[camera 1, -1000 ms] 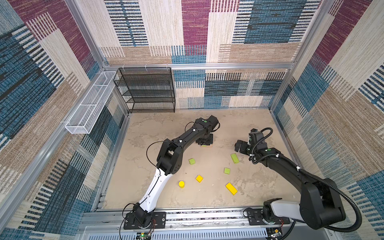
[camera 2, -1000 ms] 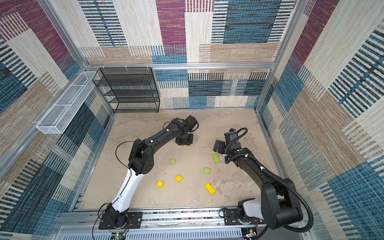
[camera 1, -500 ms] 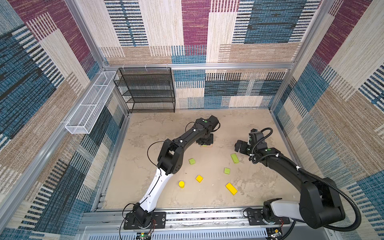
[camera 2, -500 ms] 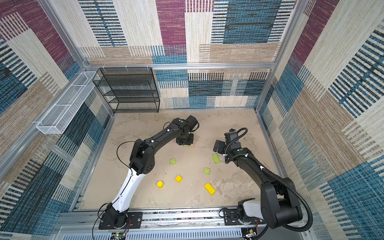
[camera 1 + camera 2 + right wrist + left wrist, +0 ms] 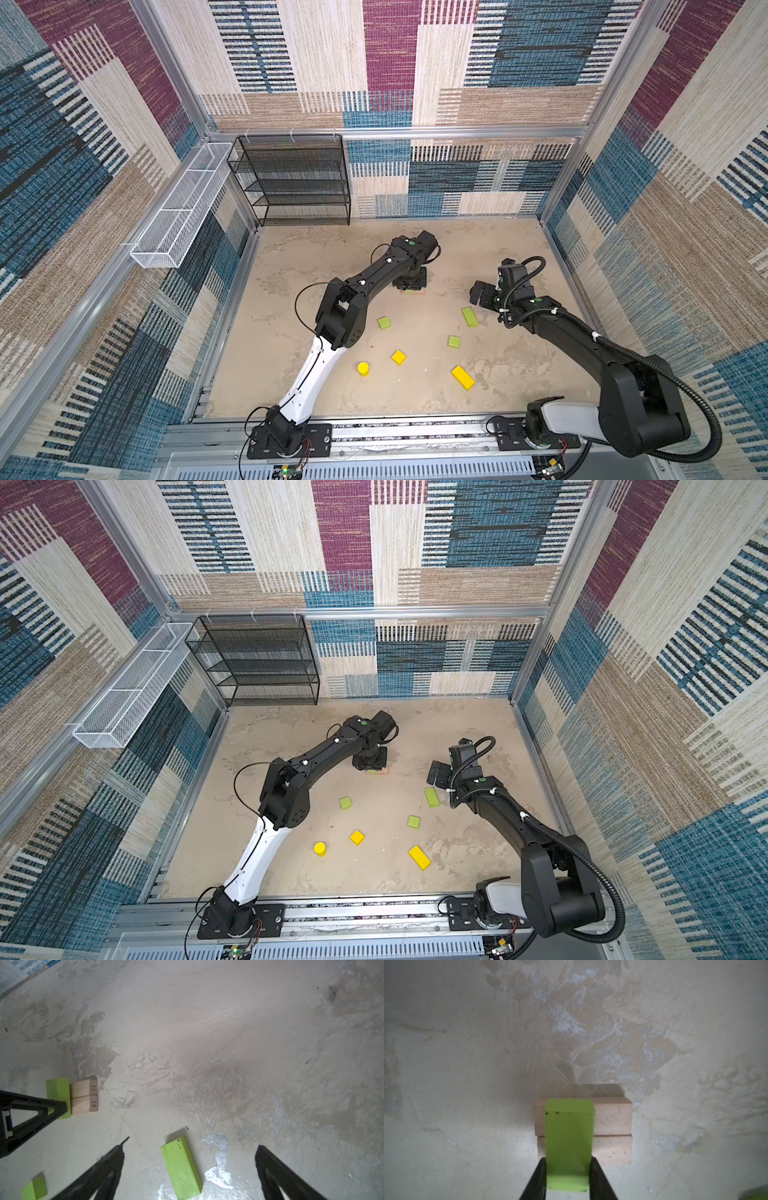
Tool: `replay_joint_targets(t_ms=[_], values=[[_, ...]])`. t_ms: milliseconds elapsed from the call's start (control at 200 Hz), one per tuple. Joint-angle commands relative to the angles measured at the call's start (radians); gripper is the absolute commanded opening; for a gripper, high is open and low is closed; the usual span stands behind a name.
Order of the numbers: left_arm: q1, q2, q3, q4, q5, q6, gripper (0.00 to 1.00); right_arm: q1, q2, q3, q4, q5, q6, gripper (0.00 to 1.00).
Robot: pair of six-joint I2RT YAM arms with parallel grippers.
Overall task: Build the wood block tower
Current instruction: 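Lower the green block with the left gripper onto the wooden stack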
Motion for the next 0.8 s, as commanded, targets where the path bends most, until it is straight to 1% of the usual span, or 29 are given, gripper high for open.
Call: replay_joint_targets(t_ms=[0, 220, 796], values=[[0.001, 0.004, 0.006, -0.012, -0.014, -0.014, 0.31, -0.002, -0.003, -0.002, 0.027, 0.01, 0.006, 0.99], [0.001, 0.002, 0.009, -0.012, -0.012, -0.01, 0.35, -0.002, -0.005, -0.007, 0.03, 0.006, 0.008, 0.99], [0.001, 0.001, 0.009, -0.012, -0.006, -0.006, 0.4, -0.004, -0.009, -0.014, 0.034, 0.002, 0.01, 0.99]])
